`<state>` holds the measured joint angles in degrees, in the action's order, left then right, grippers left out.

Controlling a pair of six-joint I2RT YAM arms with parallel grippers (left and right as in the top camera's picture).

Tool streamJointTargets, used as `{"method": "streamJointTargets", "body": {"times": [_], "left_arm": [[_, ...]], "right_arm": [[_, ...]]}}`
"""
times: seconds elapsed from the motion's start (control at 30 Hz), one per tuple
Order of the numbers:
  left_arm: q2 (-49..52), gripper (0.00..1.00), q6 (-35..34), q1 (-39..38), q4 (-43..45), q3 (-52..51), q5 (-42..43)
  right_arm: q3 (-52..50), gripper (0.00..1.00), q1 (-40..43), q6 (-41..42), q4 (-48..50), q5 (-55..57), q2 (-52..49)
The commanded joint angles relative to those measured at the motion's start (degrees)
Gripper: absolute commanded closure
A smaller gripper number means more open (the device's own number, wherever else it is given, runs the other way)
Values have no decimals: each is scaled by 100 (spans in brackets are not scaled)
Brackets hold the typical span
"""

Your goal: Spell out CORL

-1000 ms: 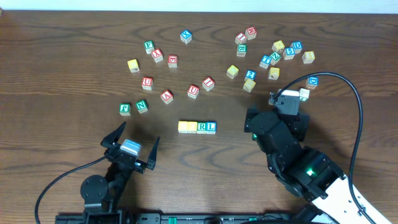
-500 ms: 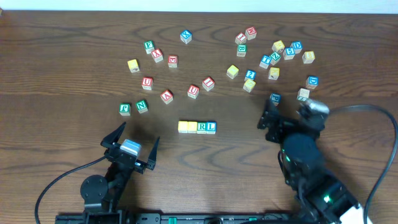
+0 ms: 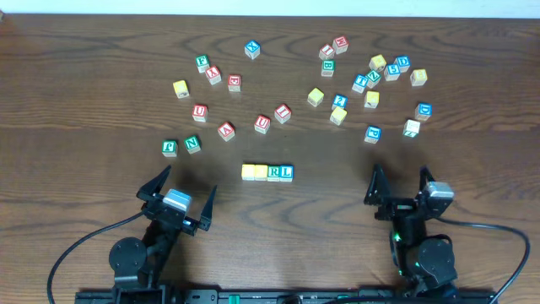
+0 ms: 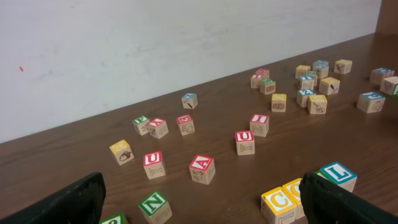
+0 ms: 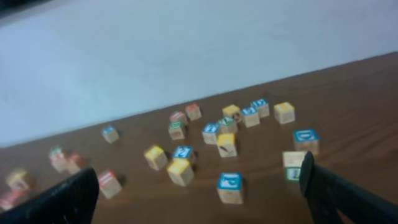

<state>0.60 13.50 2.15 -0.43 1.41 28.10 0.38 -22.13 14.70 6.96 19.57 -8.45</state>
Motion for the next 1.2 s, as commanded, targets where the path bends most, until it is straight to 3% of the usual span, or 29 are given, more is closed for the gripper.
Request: {"method": "streamJointTargets", "body": {"times": [0.0, 0.1, 0.57, 0.77, 1.17], "left_arm": [[-37, 2, -48, 17, -208, -118, -22], [-37, 2, -48, 17, -208, -118, -24], [-37, 2, -48, 17, -208, -118, -24], [-37, 2, -50, 17, -208, -118, -24], [-37, 2, -48, 17, -208, -118, -24]], "right_arm": [[-7, 1, 348, -1023, -310, -1019, 409], [-7, 1, 621, -1023, -1093, -1099, 693], [-7, 1, 874, -1014, -1084, -1309, 721], [-7, 1, 874, -1821, -1119, -1611, 721], [-7, 1, 874, -1821, -1102, -1609, 721]]}}
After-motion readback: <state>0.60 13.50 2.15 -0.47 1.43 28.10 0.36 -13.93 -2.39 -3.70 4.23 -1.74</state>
